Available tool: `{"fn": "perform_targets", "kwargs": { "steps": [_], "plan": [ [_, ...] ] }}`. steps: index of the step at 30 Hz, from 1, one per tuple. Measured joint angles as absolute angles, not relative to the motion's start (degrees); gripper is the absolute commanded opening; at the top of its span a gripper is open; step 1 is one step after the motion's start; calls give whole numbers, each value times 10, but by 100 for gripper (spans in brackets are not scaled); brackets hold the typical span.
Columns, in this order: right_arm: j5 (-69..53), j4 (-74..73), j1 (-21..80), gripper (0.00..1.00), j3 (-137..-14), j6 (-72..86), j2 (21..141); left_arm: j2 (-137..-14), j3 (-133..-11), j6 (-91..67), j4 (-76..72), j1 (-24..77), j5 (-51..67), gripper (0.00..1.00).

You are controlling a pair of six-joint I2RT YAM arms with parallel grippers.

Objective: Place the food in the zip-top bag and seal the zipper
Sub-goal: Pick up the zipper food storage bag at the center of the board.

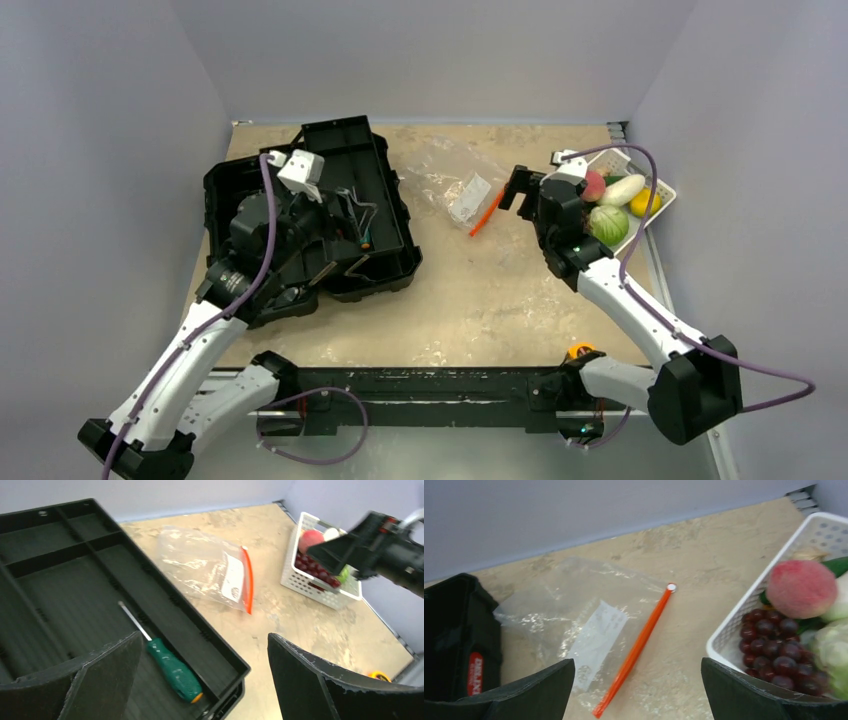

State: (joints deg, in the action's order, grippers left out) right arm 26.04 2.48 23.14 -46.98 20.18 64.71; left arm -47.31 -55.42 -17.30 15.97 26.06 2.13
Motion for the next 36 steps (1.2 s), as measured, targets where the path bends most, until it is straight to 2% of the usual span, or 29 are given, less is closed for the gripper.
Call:
{"fn": "perform_targets", "kwargs": {
  "steps": [14, 31, 36],
  "plan": [
    [36, 159, 236, 99, -431, 341, 733, -515, -567, -136, 191, 340, 65, 96],
    [23, 264, 192, 99, -403, 517, 882, -553, -584, -101, 212, 343, 79, 96],
    [19, 298, 175, 95, -405, 533, 944, -553, -584, -98, 213, 343, 84, 96]
  ]
}}
